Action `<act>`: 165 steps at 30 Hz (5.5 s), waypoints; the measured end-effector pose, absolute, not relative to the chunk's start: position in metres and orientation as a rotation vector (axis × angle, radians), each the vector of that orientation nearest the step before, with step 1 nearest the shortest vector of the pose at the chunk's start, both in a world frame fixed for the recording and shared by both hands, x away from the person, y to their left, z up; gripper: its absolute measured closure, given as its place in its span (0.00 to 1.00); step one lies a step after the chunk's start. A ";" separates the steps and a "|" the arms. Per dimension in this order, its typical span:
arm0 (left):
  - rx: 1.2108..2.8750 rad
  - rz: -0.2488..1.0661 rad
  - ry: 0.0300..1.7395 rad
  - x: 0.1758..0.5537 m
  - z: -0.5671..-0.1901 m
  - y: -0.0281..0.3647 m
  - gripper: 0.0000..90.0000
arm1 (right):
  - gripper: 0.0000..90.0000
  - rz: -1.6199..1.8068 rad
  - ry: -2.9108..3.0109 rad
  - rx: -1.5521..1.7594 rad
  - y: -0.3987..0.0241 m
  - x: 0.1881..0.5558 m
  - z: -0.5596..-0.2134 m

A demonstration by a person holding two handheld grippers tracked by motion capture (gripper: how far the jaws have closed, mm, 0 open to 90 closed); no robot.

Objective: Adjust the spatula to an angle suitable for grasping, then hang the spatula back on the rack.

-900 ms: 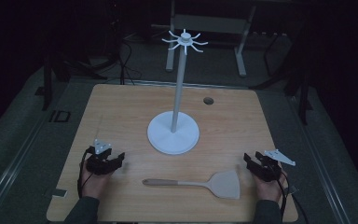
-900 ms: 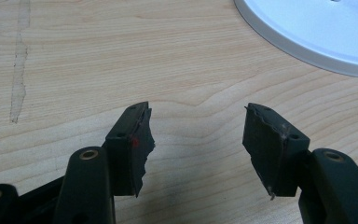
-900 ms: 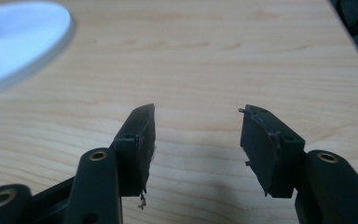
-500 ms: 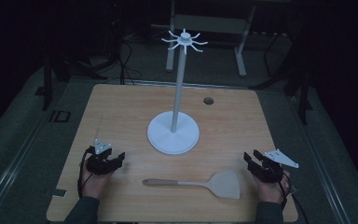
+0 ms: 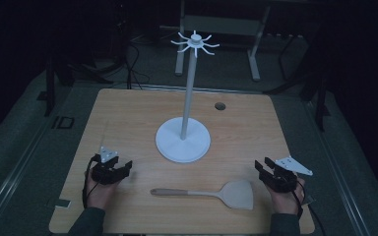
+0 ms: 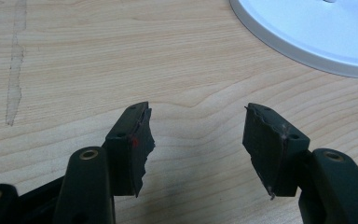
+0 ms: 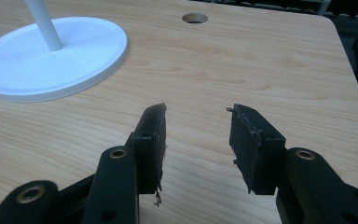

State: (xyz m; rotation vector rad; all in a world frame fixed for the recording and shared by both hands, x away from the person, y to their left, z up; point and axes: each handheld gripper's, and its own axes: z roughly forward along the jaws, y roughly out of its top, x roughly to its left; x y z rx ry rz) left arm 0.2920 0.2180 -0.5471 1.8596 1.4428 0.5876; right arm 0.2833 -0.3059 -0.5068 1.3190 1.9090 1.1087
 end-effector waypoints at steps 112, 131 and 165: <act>1.854 0.584 1.449 0.293 -0.548 0.219 0.47 | 0.82 0.953 2.433 0.950 -0.227 0.233 -0.502; 1.846 0.582 1.453 0.295 -0.549 0.220 0.47 | 0.78 0.866 2.392 0.927 -0.194 0.269 -0.467; 1.855 0.582 1.446 0.295 -0.548 0.219 0.46 | 0.65 0.724 2.550 0.967 -0.158 0.312 -0.459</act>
